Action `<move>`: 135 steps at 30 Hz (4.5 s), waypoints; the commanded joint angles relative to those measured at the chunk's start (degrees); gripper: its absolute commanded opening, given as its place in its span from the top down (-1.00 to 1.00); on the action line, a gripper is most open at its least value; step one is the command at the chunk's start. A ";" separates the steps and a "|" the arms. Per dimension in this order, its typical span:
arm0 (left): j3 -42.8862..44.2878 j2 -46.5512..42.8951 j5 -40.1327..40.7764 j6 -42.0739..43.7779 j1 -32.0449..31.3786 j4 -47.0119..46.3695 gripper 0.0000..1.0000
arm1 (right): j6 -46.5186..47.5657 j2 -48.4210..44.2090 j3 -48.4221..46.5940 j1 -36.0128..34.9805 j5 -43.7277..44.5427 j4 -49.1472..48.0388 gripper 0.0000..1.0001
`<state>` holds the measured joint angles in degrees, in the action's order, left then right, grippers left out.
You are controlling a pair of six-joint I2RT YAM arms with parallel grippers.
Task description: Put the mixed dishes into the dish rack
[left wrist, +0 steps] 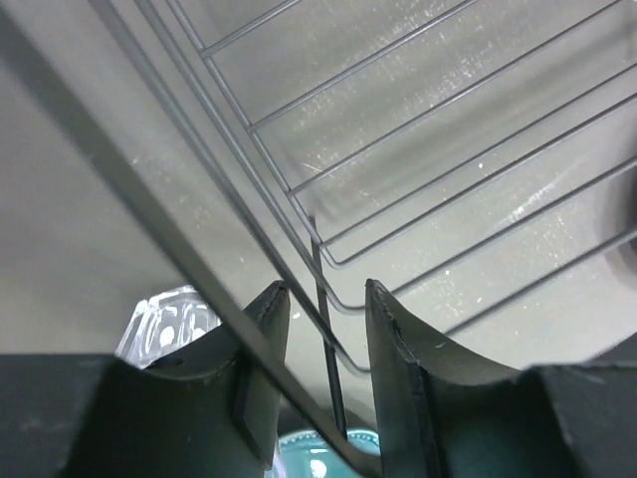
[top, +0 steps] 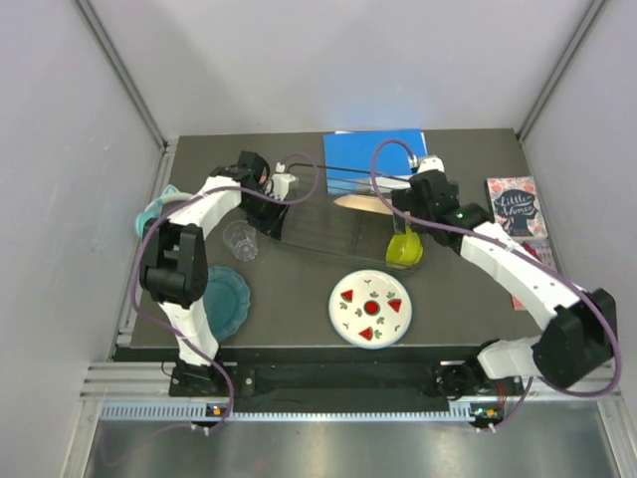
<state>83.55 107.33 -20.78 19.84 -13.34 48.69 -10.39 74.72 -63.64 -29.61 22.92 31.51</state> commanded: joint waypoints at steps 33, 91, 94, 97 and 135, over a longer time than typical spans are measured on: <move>-9.88 -8.97 -4.54 -8.23 -0.46 -4.48 0.19 | -13.87 12.11 -8.07 21.43 -28.80 0.92 -0.99; -14.50 -39.61 -3.66 9.75 -2.91 6.97 -0.47 | -21.95 -28.67 37.18 15.54 -42.52 7.34 -0.74; -21.21 -47.00 -1.99 14.86 -4.67 5.63 -0.46 | -21.16 -27.87 36.74 15.28 -41.64 7.69 -0.71; -24.91 -52.72 -0.67 17.16 -6.95 4.41 -0.43 | -22.64 -29.01 37.35 14.49 -41.81 6.03 -0.69; -33.10 -20.76 3.99 25.78 -34.73 -17.82 -0.43 | -33.47 -27.79 42.72 0.43 -35.13 -5.93 -0.47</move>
<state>49.91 84.16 -16.84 46.00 -46.39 35.75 -43.53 46.04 -20.29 -28.49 -12.49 25.87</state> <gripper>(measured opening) 0.713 0.738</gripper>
